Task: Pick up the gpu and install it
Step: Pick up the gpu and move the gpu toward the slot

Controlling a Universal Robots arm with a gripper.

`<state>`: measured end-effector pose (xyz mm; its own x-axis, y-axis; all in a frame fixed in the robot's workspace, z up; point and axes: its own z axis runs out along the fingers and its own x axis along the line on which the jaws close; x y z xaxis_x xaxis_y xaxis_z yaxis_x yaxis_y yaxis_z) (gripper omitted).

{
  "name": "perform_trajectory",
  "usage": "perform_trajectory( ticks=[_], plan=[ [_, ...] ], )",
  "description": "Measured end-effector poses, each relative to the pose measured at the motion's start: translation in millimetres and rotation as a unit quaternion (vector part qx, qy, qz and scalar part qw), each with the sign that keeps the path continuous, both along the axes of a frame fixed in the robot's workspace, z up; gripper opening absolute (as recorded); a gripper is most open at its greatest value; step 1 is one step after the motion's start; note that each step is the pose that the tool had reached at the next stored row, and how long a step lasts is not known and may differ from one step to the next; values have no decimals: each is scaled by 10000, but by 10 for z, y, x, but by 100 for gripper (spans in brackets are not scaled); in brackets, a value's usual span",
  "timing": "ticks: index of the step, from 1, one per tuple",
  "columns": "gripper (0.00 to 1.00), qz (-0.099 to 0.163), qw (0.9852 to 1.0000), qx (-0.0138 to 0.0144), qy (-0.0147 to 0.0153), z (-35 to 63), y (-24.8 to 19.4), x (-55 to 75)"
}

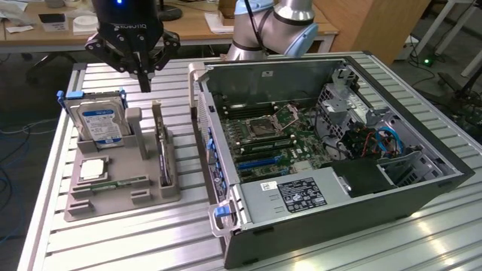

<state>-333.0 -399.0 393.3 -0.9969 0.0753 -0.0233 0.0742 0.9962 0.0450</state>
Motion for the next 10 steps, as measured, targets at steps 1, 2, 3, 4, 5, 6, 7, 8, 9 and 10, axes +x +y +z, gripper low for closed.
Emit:
perform_trajectory(
  ticks=[1,2,3,4,5,6,7,8,9,10],
  plan=[
    [10,0,10000,0,0,0,0,0],
    [10,0,10000,0,0,0,0,0],
    [10,0,10000,0,0,0,0,0],
    [10,0,10000,0,0,0,0,0],
    [10,0,10000,0,0,0,0,0],
    [11,0,10000,0,0,0,0,0],
    [11,0,10000,0,0,0,0,0],
    [17,0,10000,0,0,0,0,0],
    [23,0,10000,0,0,0,0,0],
    [29,0,10000,0,0,0,0,0]
  ],
)
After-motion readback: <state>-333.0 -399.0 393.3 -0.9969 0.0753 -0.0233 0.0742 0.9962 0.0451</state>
